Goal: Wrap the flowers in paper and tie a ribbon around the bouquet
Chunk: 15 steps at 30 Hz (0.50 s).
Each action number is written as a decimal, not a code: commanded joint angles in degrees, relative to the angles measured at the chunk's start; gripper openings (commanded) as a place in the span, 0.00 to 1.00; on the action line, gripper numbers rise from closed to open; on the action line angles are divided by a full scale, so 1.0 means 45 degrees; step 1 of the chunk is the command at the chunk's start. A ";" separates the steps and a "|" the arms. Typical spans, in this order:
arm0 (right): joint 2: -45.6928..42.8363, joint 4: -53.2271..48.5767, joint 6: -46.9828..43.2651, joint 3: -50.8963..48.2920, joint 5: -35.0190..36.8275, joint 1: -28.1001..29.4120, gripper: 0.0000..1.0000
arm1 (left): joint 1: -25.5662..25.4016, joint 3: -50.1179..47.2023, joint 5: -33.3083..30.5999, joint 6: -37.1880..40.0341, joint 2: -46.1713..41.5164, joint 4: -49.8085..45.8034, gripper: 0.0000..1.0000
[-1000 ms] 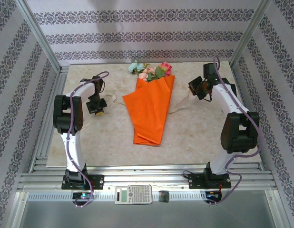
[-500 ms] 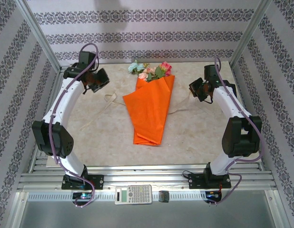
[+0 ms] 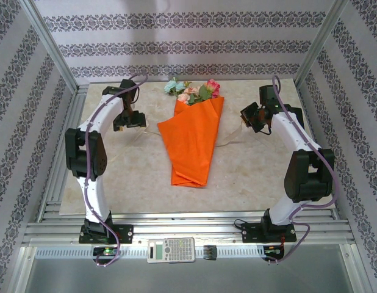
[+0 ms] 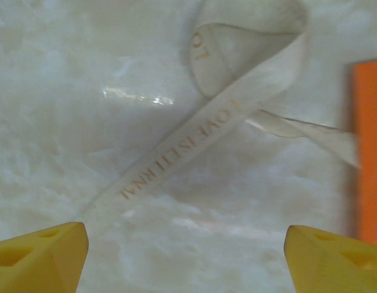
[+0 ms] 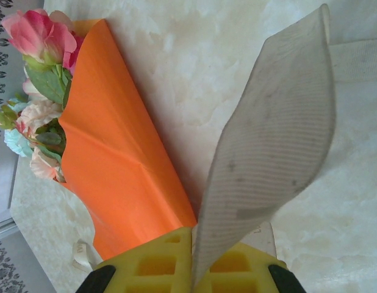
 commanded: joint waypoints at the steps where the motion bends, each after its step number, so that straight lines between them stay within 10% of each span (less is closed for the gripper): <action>1: -0.0200 -0.0152 -0.0230 -0.0066 0.0110 0.0206 0.00 | 0.0562 0.0098 -0.0254 0.1879 0.0881 0.0275 0.82; 15: 0.0070 -0.0248 -0.0212 0.0261 0.0190 0.0263 0.00 | 0.1242 -0.1487 0.1886 0.1979 0.2507 0.1527 0.60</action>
